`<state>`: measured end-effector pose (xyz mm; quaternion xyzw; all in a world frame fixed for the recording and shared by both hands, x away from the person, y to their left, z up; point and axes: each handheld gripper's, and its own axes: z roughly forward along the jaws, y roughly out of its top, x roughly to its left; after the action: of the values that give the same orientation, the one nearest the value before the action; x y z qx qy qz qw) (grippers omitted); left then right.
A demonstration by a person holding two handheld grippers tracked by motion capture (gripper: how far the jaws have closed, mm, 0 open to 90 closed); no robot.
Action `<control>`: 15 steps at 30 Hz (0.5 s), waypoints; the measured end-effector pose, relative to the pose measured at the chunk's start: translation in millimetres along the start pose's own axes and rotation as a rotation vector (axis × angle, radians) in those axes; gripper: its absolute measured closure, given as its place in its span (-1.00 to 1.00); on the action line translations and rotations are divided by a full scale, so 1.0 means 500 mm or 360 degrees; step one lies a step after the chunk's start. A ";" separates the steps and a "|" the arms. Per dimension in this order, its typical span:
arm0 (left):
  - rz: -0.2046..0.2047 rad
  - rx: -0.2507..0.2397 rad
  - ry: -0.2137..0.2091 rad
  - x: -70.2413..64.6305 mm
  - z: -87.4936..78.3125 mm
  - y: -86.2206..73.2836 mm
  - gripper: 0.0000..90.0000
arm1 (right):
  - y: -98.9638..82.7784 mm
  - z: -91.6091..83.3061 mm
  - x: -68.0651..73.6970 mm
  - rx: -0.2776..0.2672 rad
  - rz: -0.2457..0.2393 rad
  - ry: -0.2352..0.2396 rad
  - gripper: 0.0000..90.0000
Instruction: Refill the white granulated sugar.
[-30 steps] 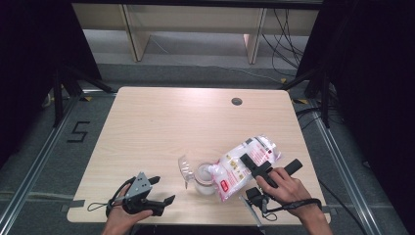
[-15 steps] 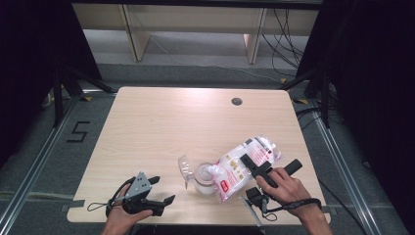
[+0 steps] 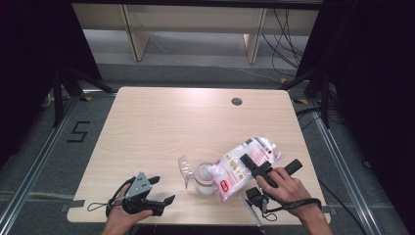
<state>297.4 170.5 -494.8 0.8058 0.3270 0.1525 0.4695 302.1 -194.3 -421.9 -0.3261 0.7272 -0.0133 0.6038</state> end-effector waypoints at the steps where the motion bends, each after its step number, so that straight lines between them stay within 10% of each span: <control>1: 0.0000 0.0000 0.0000 0.000 0.000 0.000 -0.64 | 0.000 0.000 0.000 0.0000 0.0000 0.0000 0.65; 15: 0.0006 -0.0020 -0.0010 0.000 0.001 0.000 -0.64 | -0.001 -0.001 -0.001 0.0000 0.0001 -0.0002 0.65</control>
<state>297.7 169.9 -494.9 0.8038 0.3232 0.1528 0.4754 302.1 -194.7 -421.3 -0.3259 0.7268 -0.0130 0.6044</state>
